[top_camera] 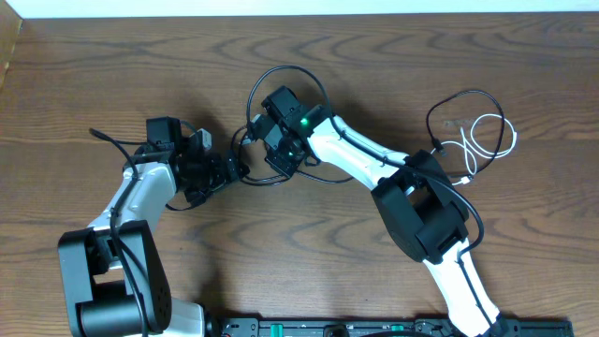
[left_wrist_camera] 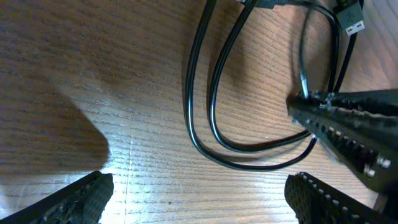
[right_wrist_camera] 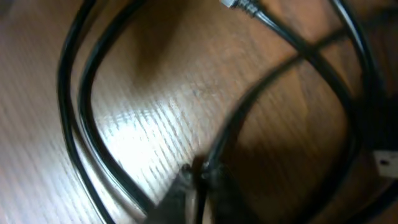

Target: Untangle cables

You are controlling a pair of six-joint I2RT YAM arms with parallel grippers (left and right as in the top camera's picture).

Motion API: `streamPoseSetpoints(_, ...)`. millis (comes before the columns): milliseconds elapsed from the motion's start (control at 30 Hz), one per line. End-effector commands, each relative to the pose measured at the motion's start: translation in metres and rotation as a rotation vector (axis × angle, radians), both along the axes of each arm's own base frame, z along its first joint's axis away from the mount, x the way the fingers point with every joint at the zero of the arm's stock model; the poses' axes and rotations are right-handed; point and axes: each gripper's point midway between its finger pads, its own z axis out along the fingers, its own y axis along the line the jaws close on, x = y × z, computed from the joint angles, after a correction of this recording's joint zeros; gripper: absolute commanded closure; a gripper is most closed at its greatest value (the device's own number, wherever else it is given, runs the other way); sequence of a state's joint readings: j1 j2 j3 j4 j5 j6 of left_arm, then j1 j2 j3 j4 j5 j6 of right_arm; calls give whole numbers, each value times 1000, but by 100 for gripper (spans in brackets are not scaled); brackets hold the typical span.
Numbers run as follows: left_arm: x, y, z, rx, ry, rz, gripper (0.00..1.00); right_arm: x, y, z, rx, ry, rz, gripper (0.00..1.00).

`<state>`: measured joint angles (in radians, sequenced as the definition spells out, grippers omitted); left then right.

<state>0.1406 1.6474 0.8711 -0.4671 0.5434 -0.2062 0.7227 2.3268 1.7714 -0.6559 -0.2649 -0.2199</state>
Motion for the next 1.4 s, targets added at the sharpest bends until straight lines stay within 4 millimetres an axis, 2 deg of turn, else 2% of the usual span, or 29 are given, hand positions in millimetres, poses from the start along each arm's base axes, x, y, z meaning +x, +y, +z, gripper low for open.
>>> streamPoseSetpoints(0, -2, 2, -3, 5, 13, 4, 7, -11, -12, -20, -50, 47, -19, 99)
streamPoseSetpoints(67, -2, 2, -3, 5, 13, 4, 7, -9, -8, -9, -29, 36, -17, 99)
streamPoseSetpoints(167, -2, 2, -3, 5, 13, 4, 7, -4, 4, 25, 66, 27, 0, 99)
streamPoseSetpoints(233, -2, 2, -3, 5, 13, 4, 7, -2, 14, 55, 161, 26, 21, 99)
streamPoseSetpoints(300, -3, 2, -4, 5, 14, 4, 7, 1, 16, 78, 214, 15, 28, 99)
streamPoseSetpoints(433, -4, 2, -4, 4, 20, 4, 7, 7, 5, 119, 256, -30, 10, 99)
streamPoseSetpoints(533, -4, 2, -4, 4, 20, 4, 7, 11, -14, 145, 262, -46, -21, 99)
streamPoseSetpoints(600, -4, 2, -4, 5, 20, 4, 7, 17, -34, 161, 252, -64, -62, 99)
streamPoseSetpoints(733, -4, 2, -4, 7, 20, 5, 7, 34, -64, 170, 223, -96, -136, 99)
streamPoseSetpoints(1033, -4, 3, -4, 11, 21, 6, 7, 76, -144, 163, 198, -44, -371, 99)
streamPoseSetpoints(1367, -4, 3, -4, 11, 20, 6, 7, 99, -242, 149, 111, 3, -647, 99)
